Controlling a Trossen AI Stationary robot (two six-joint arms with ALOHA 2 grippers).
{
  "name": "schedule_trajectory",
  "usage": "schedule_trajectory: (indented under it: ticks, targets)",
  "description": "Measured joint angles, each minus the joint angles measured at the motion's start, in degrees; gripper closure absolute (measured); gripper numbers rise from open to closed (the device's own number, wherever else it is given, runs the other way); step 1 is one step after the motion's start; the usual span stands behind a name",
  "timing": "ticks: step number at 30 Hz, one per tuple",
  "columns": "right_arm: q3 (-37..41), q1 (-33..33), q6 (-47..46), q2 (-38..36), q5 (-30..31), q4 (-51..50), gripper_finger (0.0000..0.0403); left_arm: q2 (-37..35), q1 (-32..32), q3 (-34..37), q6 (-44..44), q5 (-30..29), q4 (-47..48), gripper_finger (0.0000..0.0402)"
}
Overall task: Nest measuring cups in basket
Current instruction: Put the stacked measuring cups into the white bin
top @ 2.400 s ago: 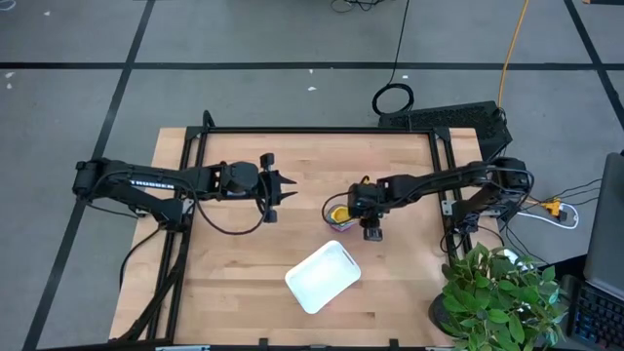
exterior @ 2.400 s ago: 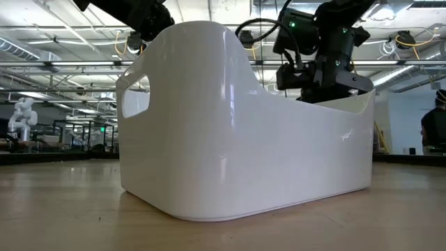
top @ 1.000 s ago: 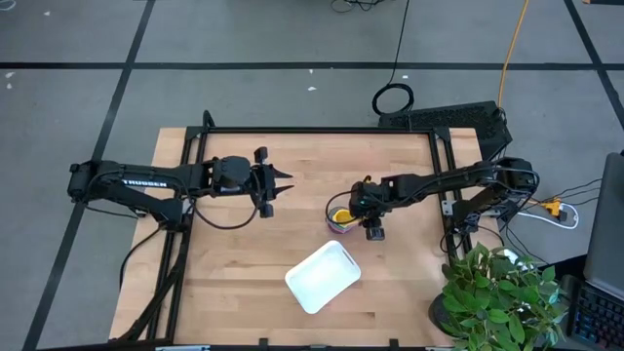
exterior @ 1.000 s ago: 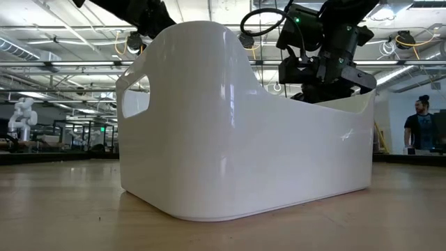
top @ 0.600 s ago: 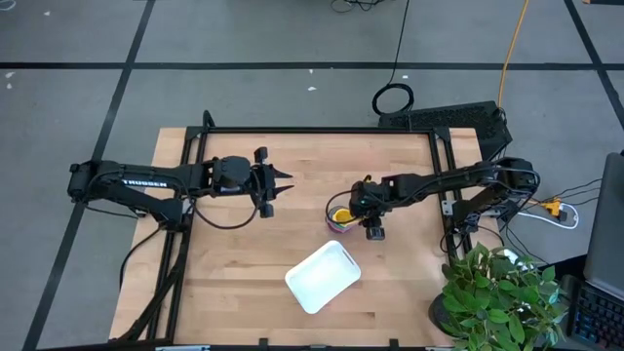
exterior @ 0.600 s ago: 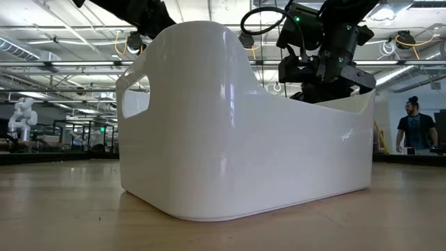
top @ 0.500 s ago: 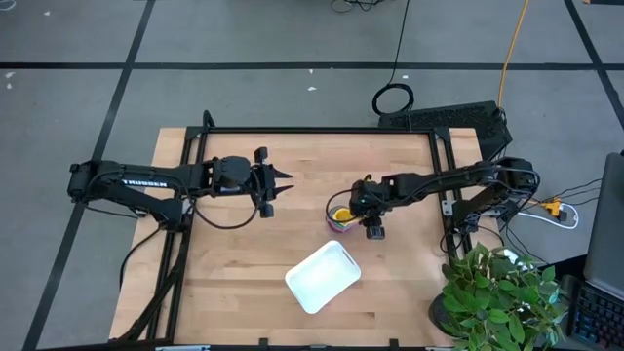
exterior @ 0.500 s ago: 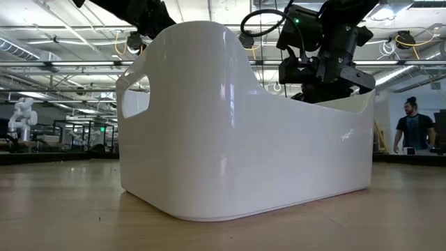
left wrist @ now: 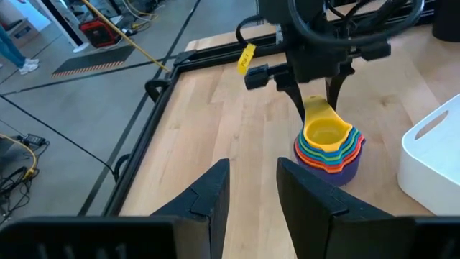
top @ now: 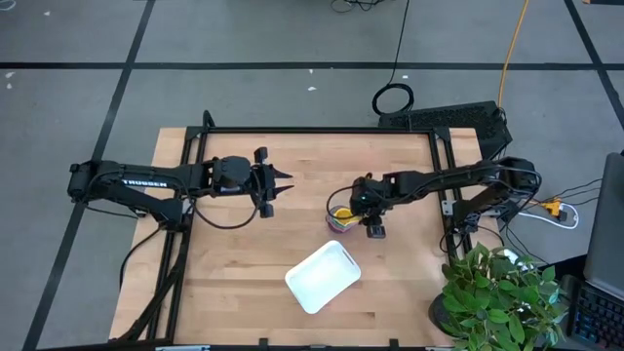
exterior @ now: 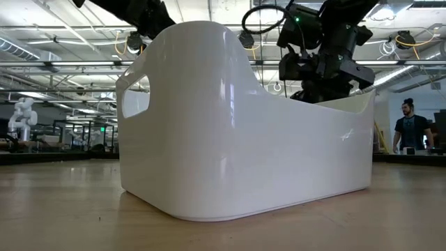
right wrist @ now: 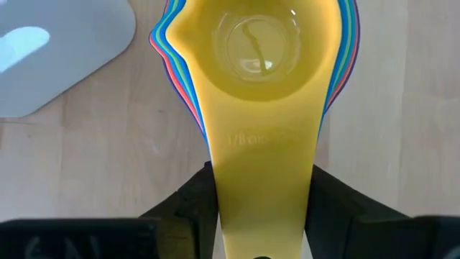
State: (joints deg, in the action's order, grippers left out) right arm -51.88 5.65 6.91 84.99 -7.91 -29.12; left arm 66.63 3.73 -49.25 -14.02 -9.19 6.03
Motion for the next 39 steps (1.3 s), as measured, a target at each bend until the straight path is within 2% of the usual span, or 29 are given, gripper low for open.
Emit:
schedule_trajectory:
  ticks: [10,16,23,31,39]
  targets:
    - [-2.94,-0.02,0.22,-8.12,-0.16,-1.57,0.0264,0.0,1.11,0.04,-0.19,0.02,0.7,0.0282]
    - [-8.85,-3.06,0.09,-8.18,-1.57,-4.6,0.0264,0.0,3.84,0.04,0.98,0.08,2.33,0.0282]
    - [-16.04,-8.62,0.14,-4.12,-4.1,-6.74,0.0264,-1.39,7.09,0.09,3.09,1.96,5.88,0.0282]
    - [-22.55,-16.28,0.14,3.51,-4.4,-7.08,0.0264,-6.72,10.09,0.09,5.83,4.82,7.08,0.0282]
    - [-23.94,-20.39,-1.26,12.38,-4.36,-4.15,0.0264,-9.22,9.6,0.09,8.97,4.85,6.53,0.0282]
